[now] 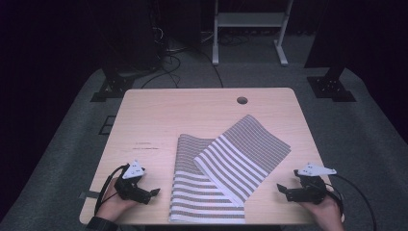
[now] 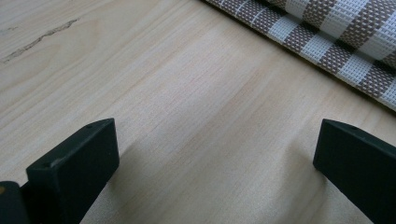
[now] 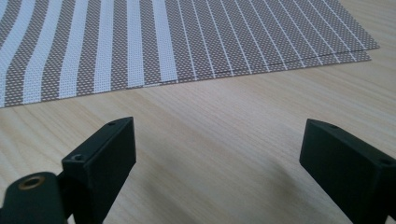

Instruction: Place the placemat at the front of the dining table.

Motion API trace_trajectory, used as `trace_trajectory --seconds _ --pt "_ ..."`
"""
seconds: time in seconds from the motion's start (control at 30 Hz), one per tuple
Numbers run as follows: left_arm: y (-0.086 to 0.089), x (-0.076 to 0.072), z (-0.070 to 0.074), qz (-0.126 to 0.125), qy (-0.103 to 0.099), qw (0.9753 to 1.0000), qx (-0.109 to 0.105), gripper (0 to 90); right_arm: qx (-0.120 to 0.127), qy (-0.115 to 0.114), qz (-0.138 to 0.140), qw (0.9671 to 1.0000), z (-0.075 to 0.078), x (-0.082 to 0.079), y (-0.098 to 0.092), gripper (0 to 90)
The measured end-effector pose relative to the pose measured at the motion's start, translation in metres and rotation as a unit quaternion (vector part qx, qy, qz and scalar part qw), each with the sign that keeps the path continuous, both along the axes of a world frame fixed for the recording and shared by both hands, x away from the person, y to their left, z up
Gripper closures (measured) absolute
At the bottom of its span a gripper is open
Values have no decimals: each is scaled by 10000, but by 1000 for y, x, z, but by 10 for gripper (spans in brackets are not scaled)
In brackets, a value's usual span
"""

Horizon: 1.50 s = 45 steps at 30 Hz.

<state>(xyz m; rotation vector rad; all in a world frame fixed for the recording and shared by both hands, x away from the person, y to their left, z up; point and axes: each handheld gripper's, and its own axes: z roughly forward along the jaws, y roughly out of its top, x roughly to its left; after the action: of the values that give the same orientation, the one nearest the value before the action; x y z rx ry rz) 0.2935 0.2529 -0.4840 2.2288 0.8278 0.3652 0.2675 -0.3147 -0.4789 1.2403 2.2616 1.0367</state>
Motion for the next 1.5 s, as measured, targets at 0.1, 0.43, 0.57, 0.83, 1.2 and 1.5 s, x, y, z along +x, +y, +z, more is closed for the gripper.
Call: trace_trajectory --seconds 0.1,0.43,0.57,0.83,1.2,1.5 --pt "0 0 0 -4 -1 10000 2 0 53 -10 26 10000 2 -1 3 95" --pt "0 0 0 -5 2 10000 3 0 175 -6 172 9997 8 -3 13 96" --pt "0 0 0 -6 2 10000 4 0 217 -6 239 9995 10 -4 19 96" --pt "0 0 0 -3 1 10000 1 0 223 1 461 9987 13 -6 32 97" --pt "0 0 0 -5 1 10000 2 0 366 14 671 9971 17 -9 47 99" --pt "0 0 0 -3 -1 10000 1 0 439 13 858 9953 18 -11 63 130"
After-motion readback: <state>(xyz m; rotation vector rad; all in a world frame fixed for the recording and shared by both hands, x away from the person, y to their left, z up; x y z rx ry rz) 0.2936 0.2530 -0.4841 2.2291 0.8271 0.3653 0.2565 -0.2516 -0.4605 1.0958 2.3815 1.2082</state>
